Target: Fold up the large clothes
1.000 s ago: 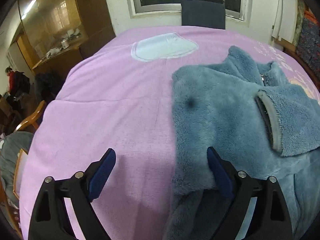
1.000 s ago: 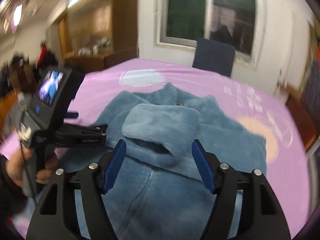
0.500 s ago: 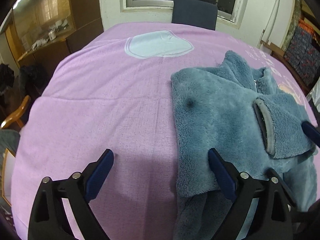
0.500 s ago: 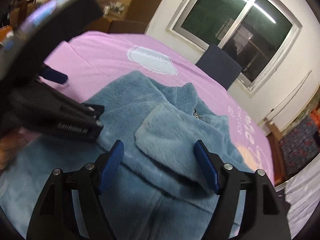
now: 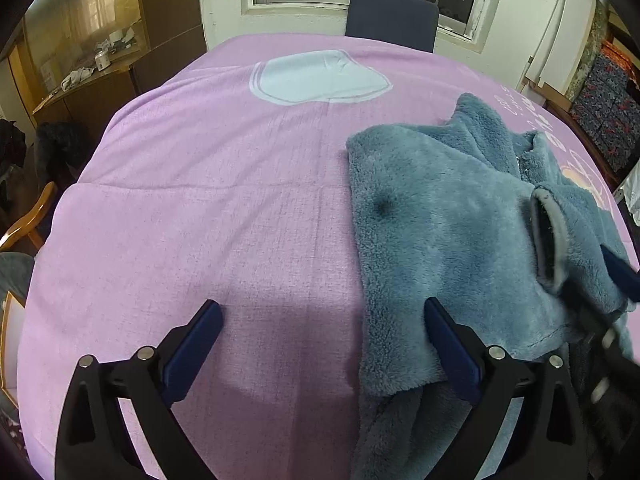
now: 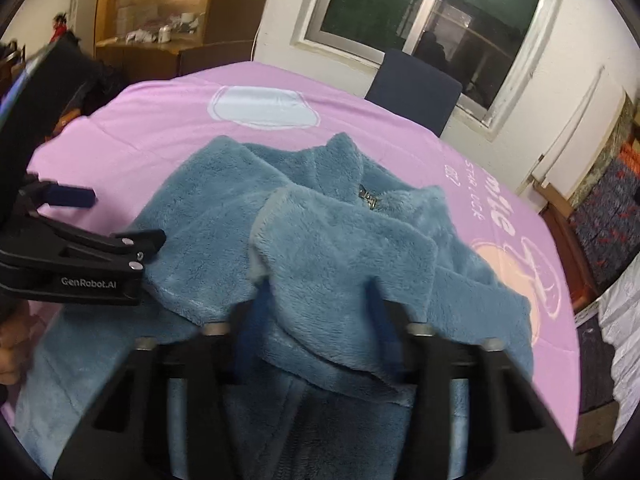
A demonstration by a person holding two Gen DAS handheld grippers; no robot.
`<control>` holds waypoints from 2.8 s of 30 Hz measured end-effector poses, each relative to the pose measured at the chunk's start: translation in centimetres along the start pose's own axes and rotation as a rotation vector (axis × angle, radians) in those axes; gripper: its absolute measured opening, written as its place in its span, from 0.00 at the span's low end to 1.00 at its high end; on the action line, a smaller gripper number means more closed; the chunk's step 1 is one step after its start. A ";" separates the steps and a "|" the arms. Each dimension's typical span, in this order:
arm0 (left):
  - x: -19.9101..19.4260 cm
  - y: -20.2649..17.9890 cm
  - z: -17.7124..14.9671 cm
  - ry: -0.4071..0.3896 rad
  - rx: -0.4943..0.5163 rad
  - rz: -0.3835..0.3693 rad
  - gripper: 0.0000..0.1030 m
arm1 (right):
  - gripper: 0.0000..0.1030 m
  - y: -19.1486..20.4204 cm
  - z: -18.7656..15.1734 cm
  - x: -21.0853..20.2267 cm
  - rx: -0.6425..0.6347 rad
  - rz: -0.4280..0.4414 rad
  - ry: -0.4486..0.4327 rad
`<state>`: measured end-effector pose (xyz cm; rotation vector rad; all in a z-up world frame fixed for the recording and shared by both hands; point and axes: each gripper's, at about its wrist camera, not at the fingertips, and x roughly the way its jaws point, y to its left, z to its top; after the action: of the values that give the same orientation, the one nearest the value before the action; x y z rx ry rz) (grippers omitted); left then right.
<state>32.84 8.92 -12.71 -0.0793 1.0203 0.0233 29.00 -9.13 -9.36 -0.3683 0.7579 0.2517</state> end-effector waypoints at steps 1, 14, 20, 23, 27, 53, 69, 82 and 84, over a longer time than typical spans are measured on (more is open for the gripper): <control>0.0 -0.1 0.0 -0.001 0.002 0.002 0.97 | 0.16 -0.5 0.0 -0.3 0.025 0.009 -0.007; -0.7 -1.4 -0.5 -0.050 0.058 0.075 0.97 | 0.65 -23.1 -13.3 -3.4 1.043 0.278 -0.074; -2.1 -1.8 -0.8 -0.127 0.063 0.072 0.97 | 0.56 -21.0 -11.1 -3.7 0.934 0.258 -0.103; -2.9 -2.0 -0.9 -0.173 0.070 0.067 0.97 | 0.36 -18.8 -9.0 -4.7 0.781 0.129 -0.156; -1.2 -2.9 -1.0 -0.106 0.119 0.096 0.97 | 0.30 -17.0 -9.0 -1.0 0.670 0.057 0.024; 0.0 -10.3 0.8 -0.115 0.173 -0.043 0.97 | 0.48 -19.4 -6.8 -3.0 0.744 0.043 -0.152; -1.4 -11.1 0.4 -0.171 0.237 0.030 0.97 | 0.48 -15.6 -6.4 0.4 0.627 0.143 0.008; -1.2 -12.6 -1.4 -0.192 0.339 0.080 0.97 | 0.61 -14.1 -6.7 1.2 0.587 0.145 0.043; -1.3 -12.4 -1.5 -0.192 0.337 0.082 0.97 | 0.61 -14.3 -6.7 1.0 0.600 0.153 0.034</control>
<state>31.59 -3.53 -11.67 0.2675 0.8233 -0.0650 30.51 -24.76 -11.21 0.2547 0.8567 0.1508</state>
